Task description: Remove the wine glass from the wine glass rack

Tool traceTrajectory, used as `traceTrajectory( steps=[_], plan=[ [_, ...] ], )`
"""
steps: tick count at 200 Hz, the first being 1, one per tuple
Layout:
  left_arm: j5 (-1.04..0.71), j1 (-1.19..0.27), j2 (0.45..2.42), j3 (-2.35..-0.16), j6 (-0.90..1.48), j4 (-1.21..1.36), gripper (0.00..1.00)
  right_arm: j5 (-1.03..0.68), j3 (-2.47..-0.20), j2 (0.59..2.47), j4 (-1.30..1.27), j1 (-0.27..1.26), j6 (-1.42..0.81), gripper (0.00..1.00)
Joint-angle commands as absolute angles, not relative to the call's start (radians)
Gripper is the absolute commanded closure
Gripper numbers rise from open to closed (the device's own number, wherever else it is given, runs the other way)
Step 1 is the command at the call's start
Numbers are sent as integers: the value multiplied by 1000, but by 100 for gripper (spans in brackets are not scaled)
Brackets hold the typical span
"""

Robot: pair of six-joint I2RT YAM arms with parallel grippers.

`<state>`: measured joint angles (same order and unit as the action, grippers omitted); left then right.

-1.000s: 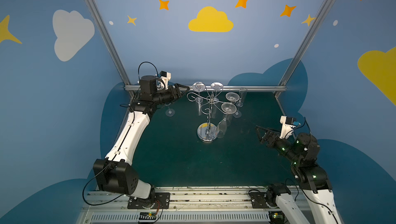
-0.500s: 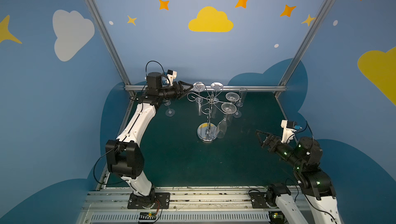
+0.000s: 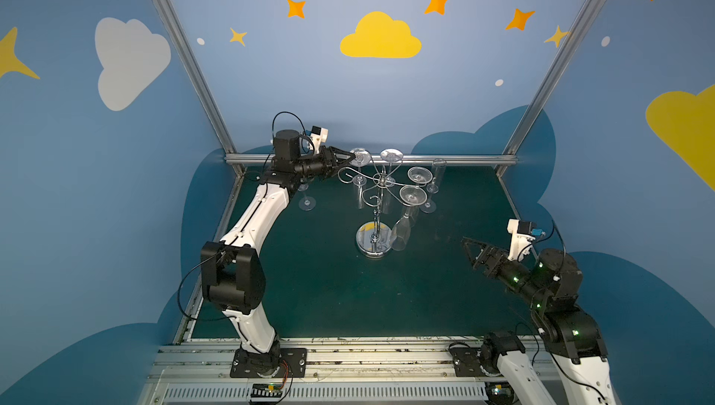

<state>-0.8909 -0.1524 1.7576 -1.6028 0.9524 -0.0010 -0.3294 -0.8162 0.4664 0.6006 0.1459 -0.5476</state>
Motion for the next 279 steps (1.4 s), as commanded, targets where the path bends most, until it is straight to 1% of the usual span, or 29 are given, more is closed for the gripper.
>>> traceTrajectory(
  steps=[1,43,117,152,177,201,279],
  plan=[
    [-904,-153,1766,-1626,954,23,68,-313,-822,454,611,150,-558,12],
    [-899,-154,1765,-1624,948,11,80,-308,-821,453,618,151,-561,12],
    [-897,-149,1762,-1624,951,-7,91,-299,-816,455,611,150,-572,12],
    [-906,-148,1747,-1606,1028,53,97,-295,-819,453,615,151,-574,12],
    [-911,-146,1728,-1588,1125,153,97,-293,-821,450,617,151,-574,12],
    [-910,-146,1711,-1605,1170,187,97,-292,-821,443,624,150,-572,12],
    [-884,-146,1730,-1711,1158,107,97,-291,-827,436,634,150,-575,12]
  ],
)
